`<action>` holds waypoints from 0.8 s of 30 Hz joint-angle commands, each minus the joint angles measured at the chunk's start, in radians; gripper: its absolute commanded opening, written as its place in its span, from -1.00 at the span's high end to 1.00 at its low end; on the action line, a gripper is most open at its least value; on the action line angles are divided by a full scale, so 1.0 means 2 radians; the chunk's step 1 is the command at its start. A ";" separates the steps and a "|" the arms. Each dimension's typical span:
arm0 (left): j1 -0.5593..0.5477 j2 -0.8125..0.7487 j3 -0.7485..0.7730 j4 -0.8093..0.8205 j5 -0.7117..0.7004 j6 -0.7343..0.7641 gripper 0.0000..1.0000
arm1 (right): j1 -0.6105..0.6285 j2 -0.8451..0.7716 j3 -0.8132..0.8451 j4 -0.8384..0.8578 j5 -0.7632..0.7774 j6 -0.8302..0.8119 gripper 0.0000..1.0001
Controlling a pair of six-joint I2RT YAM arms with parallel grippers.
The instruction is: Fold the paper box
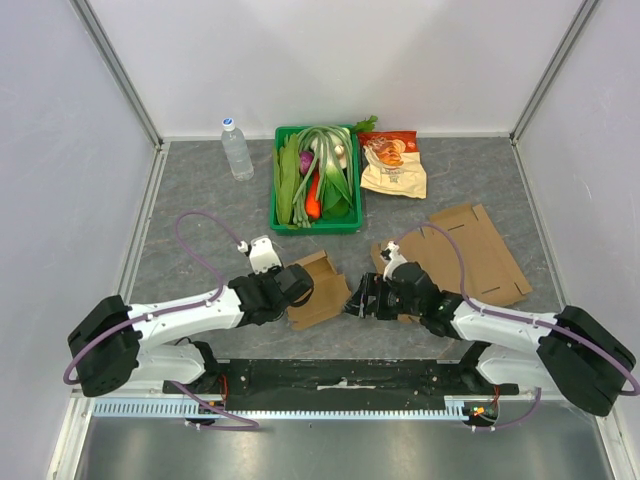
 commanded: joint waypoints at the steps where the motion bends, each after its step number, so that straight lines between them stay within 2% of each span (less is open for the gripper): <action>1: 0.002 -0.001 0.005 -0.022 0.004 -0.050 0.96 | 0.001 -0.021 -0.012 0.082 -0.014 0.080 -0.75; 2: 0.002 -0.001 0.005 -0.024 0.007 -0.054 0.96 | 0.003 -0.018 -0.010 0.084 -0.012 0.082 -0.66; 4: 0.002 -0.001 0.002 -0.022 0.013 -0.064 0.96 | 0.004 -0.008 0.001 0.088 -0.012 0.092 -0.34; 5: 0.002 0.000 0.003 -0.021 0.014 -0.066 0.96 | 0.006 0.004 0.004 0.098 -0.013 0.097 -0.09; 7: 0.003 -0.001 0.002 -0.020 0.022 -0.069 0.96 | 0.010 0.015 0.014 0.105 -0.012 0.107 0.09; 8: 0.003 -0.006 0.003 -0.019 0.024 -0.067 0.90 | 0.013 0.025 0.018 0.101 -0.006 0.115 0.30; 9: 0.003 -0.009 0.002 -0.013 0.028 -0.058 0.78 | 0.012 0.030 0.028 0.092 -0.003 0.120 0.47; 10: 0.003 -0.013 0.002 -0.010 0.038 -0.047 0.58 | 0.012 0.033 0.034 0.079 -0.001 0.125 0.64; 11: 0.003 -0.021 0.001 -0.005 0.046 -0.031 0.12 | 0.012 0.034 0.041 0.042 0.010 0.125 0.95; 13: 0.003 -0.062 -0.008 0.017 0.087 0.034 -0.29 | 0.011 0.031 0.067 -0.003 0.019 0.125 1.00; 14: 0.003 -0.080 -0.014 0.018 0.107 0.058 -0.59 | 0.008 0.025 0.077 -0.051 0.021 0.125 1.00; 15: 0.003 -0.133 -0.027 0.020 0.132 0.107 -0.73 | 0.003 0.024 0.097 -0.076 0.017 0.123 1.00; 16: 0.003 -0.161 -0.034 0.018 0.192 0.130 -0.86 | -0.011 0.023 0.106 -0.102 0.011 0.119 1.00; 18: 0.002 -0.250 -0.039 -0.002 0.249 0.180 -0.88 | -0.030 0.026 0.137 -0.164 -0.021 0.099 1.00; 19: 0.002 -0.276 -0.035 -0.016 0.304 0.193 -0.89 | -0.050 0.033 0.151 -0.185 -0.035 0.092 1.00; 20: 0.002 -0.294 -0.023 -0.016 0.328 0.212 -0.89 | -0.057 0.038 0.164 -0.227 -0.047 0.086 1.00; 22: 0.000 -0.282 0.005 -0.011 0.384 0.236 -0.89 | -0.070 0.050 0.199 -0.272 -0.082 0.085 1.00; 24: -0.023 -0.223 0.077 -0.040 0.377 0.285 -0.89 | -0.074 0.058 0.228 -0.295 -0.102 0.090 1.00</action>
